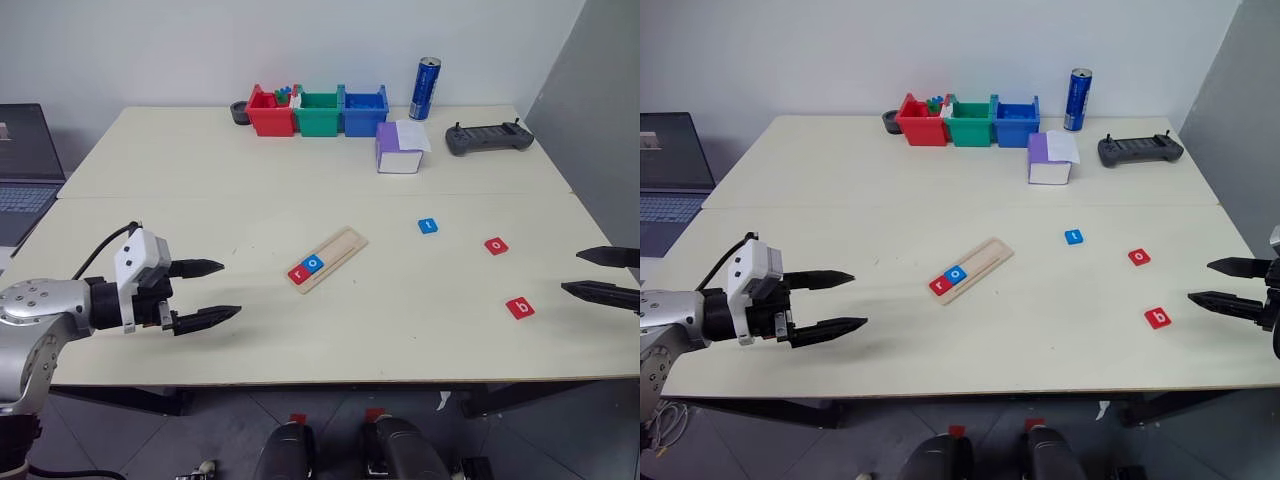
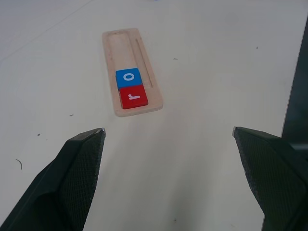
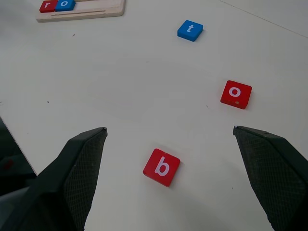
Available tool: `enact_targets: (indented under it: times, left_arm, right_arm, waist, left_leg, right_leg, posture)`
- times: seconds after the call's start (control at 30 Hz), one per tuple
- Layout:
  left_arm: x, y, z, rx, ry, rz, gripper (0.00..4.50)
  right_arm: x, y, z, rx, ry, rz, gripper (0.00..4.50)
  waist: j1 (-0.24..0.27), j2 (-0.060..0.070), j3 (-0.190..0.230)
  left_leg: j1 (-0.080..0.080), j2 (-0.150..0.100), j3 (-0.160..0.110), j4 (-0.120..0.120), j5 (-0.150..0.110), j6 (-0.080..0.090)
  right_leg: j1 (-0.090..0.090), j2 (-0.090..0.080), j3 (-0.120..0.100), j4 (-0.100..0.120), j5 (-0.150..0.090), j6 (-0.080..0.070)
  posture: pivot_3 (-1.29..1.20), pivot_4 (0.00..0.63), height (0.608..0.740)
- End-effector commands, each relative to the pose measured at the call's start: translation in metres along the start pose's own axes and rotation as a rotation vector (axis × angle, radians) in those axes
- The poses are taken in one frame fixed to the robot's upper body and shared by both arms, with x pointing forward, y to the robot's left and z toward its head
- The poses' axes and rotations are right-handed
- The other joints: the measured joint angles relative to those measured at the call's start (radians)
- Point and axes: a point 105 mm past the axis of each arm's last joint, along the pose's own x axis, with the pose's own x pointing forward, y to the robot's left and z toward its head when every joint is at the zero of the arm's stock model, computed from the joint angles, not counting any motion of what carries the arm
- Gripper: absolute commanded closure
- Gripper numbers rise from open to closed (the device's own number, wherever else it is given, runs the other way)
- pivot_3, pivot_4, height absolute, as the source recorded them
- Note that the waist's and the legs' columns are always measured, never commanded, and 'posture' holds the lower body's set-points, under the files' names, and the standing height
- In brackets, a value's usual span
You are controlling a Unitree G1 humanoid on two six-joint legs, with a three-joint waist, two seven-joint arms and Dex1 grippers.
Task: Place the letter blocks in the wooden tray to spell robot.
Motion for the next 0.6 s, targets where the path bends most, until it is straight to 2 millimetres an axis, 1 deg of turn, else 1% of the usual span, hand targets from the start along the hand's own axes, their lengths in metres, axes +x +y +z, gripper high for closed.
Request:
enact_targets:
  times: [0.03, 0.13, 0.4, 0.5, 0.6]
  left_arm:
    - [-0.001, -0.002, 0.009, 0.03, -0.019, -0.019, 0.0]
    - [-0.001, 0.003, 0.011, 0.024, -0.023, 0.011, 0.0]
    - [0.0, -0.001, 0.006, 0.009, -0.02, -0.001, 0.0]
    - [0.004, -0.004, -0.001, -0.003, -0.01, -0.004, 0.0]
    - [0.009, -0.002, 0.0, 0.001, -0.022, 0.01, 0.0]
  right_arm:
    - [-0.006, -0.002, 0.009, -0.041, -0.022, -0.018, 0.04]
    - [-0.006, -0.001, 0.01, -0.042, -0.022, -0.018, 0.04]
    - [-0.005, 0.0, 0.01, -0.042, -0.024, -0.01, 0.04]
    - [-0.003, 0.001, 0.012, -0.049, -0.029, -0.004, 0.04]
    - [-0.001, 0.0, 0.014, -0.056, -0.029, 0.002, 0.04]
  waist:
    - [0.0, 0.0, 0.0]
    - [0.0, 0.0, 0.0]
    - [0.0, 0.0, 0.0]
    - [0.0, 0.0, 0.0]
    - [0.001, 0.0, 0.0]
  left_leg:
    - [0.0, 0.0, 0.0, 0.0, 0.0, 0.0]
    - [0.0, 0.0, 0.0, 0.0, 0.0, 0.0]
    - [0.0, 0.0, 0.0, 0.0, 0.0, 0.0]
    - [0.0, 0.0, 0.0, 0.0, 0.0, 0.0]
    - [0.0, 0.0, 0.0, 0.0, 0.0, 0.0]
  right_leg:
    - [0.0, 0.0, 0.0, 0.0, 0.0, 0.0]
    - [0.0, 0.0, 0.0, 0.0, 0.0, 0.0]
    - [0.0, 0.0, 0.0, 0.0, 0.0, 0.0]
    - [0.0, 0.0, 0.0, 0.0, 0.0, 0.0]
    - [0.0, 0.0, 0.0, 0.0, 0.0, 0.0]
  posture:
    - [0.0, 0.15, 0.74]
    - [0.0, 0.15, 0.74]
    - [0.0, 0.15, 0.74]
    - [0.0, 0.15, 0.74]
    - [0.0, 0.15, 0.74]
